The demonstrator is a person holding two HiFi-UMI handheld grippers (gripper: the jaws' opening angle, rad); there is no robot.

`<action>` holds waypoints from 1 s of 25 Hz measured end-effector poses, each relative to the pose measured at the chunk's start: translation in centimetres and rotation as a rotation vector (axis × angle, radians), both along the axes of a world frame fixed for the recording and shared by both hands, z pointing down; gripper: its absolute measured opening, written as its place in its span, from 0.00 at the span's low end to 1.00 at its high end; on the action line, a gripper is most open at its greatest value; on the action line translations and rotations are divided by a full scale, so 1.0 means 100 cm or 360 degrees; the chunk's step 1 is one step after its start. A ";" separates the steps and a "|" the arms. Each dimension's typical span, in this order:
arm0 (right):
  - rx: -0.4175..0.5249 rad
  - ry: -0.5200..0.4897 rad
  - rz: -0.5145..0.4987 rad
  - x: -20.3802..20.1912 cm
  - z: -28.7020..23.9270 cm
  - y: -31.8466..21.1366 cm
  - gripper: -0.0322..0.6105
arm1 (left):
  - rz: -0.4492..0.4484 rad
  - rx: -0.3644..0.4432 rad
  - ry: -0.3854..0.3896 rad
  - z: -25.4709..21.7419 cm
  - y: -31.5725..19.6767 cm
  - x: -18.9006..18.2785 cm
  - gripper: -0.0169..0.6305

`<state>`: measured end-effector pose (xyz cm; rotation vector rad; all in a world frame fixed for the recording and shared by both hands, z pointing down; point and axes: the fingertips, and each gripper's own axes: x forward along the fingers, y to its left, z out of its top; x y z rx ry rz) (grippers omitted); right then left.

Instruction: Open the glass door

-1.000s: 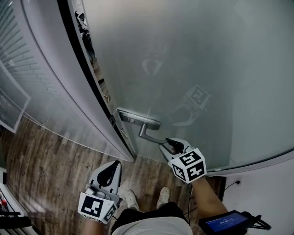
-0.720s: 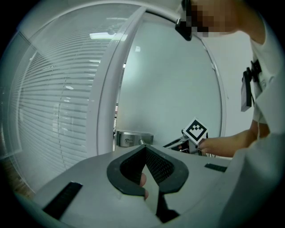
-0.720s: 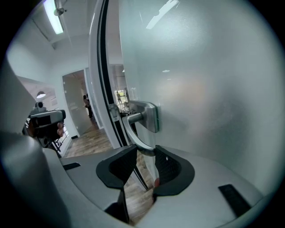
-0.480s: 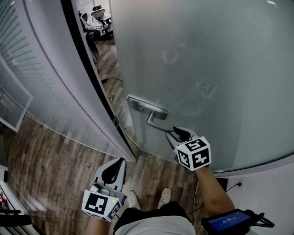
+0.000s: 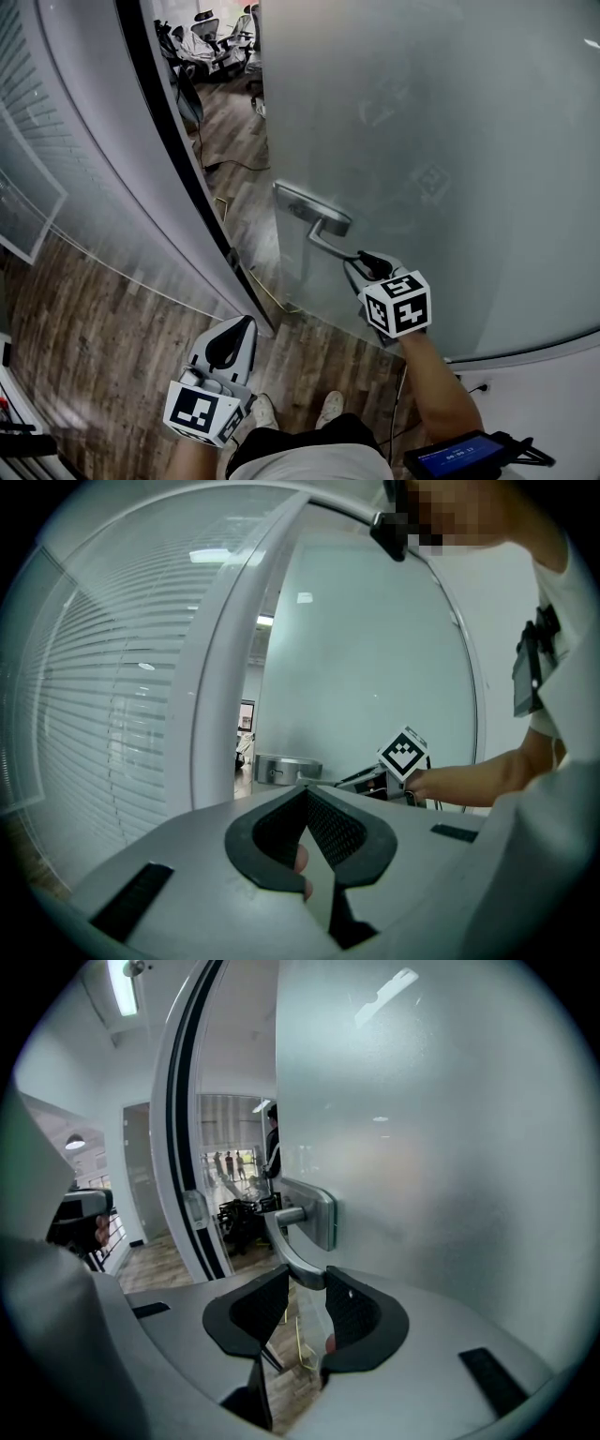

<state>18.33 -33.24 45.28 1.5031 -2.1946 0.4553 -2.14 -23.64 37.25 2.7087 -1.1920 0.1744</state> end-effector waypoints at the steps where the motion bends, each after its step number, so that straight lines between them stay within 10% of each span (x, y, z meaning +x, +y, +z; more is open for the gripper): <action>1: 0.0006 -0.0001 0.0006 0.007 0.005 -0.004 0.25 | -0.0001 0.0005 -0.0004 0.004 -0.002 0.006 0.02; 25: 0.0087 0.0052 0.0157 0.079 0.014 -0.087 0.24 | -0.0086 0.0034 -0.0028 0.018 -0.022 0.036 0.02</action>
